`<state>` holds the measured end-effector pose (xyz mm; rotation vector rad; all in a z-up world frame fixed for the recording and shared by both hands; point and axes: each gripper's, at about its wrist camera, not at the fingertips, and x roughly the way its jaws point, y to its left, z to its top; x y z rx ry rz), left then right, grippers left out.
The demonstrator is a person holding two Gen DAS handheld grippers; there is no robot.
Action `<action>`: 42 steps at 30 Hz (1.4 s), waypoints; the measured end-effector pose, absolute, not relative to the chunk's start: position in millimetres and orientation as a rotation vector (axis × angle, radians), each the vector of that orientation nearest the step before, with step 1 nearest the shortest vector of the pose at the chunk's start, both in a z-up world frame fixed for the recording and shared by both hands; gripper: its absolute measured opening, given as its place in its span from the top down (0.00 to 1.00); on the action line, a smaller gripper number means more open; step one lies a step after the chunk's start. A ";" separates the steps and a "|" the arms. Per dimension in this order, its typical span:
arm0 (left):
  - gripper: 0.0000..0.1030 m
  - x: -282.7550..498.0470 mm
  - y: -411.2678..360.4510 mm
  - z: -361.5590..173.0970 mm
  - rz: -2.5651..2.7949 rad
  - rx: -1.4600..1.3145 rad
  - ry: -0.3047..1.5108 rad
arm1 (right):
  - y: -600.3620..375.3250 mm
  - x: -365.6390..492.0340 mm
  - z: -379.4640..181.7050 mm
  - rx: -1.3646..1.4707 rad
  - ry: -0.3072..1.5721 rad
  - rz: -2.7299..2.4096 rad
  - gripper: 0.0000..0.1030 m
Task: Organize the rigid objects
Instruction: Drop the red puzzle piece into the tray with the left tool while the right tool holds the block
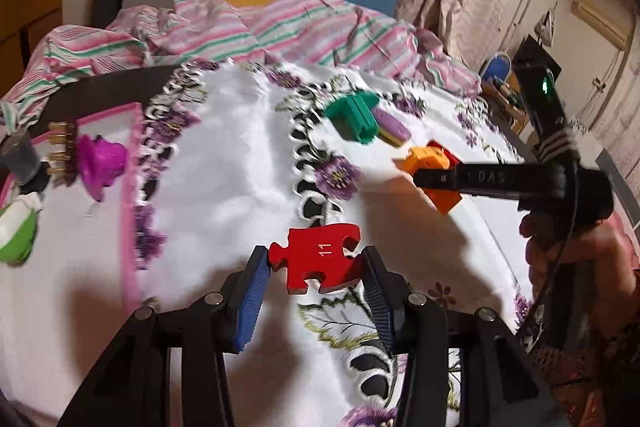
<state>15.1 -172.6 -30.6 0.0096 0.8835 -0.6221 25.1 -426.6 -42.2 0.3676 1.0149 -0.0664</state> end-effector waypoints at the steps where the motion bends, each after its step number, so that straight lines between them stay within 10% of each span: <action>1: 0.54 15.1 -167.3 -28.0 -0.617 0.000 0.877 | -424.9 25.1 -40.9 0.359 1.009 -0.064 0.71; 42: 0.43 119.5 -14.0 -48.2 -0.264 -0.194 0.972 | -380.0 22.0 -21.4 0.308 0.900 0.065 0.71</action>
